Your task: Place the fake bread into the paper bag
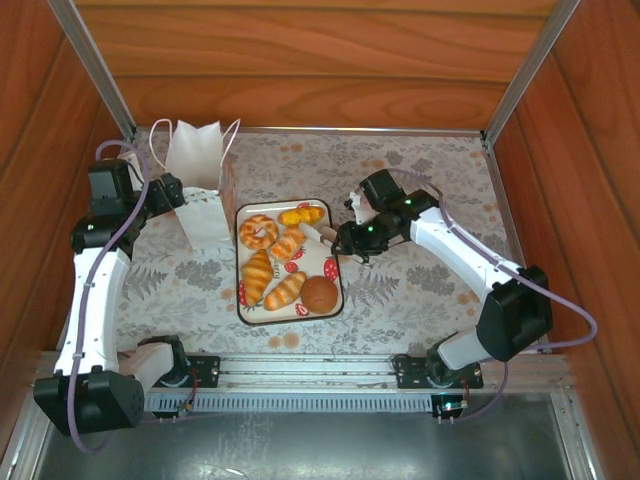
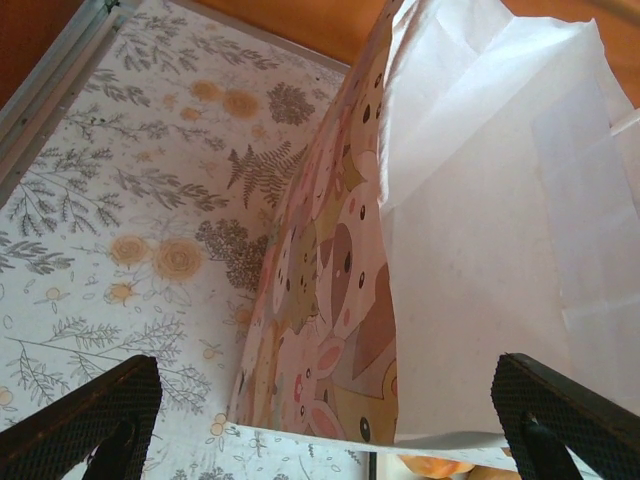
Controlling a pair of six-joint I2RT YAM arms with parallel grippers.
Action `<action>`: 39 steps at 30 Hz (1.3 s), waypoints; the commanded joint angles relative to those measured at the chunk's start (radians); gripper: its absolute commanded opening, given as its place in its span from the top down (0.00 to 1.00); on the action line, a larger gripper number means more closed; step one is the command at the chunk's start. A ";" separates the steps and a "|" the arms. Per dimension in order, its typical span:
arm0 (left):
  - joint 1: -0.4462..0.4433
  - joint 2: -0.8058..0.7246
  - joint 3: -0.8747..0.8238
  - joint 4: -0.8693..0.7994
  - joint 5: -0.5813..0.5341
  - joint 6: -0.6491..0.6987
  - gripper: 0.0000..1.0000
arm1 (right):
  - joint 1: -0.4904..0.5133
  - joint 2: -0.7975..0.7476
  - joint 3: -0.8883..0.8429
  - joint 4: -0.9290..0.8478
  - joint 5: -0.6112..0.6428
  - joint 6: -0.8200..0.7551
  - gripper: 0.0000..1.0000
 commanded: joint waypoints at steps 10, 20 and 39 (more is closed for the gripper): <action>-0.001 -0.022 -0.027 0.057 -0.009 0.007 0.10 | 0.026 0.098 0.052 0.021 -0.073 0.032 0.44; 0.002 -0.018 -0.023 0.064 -0.004 0.012 0.09 | 0.027 0.205 0.130 -0.014 -0.135 0.041 0.43; 0.003 -0.017 -0.028 0.075 0.007 0.041 0.10 | 0.076 0.300 0.270 -0.135 -0.103 0.046 0.43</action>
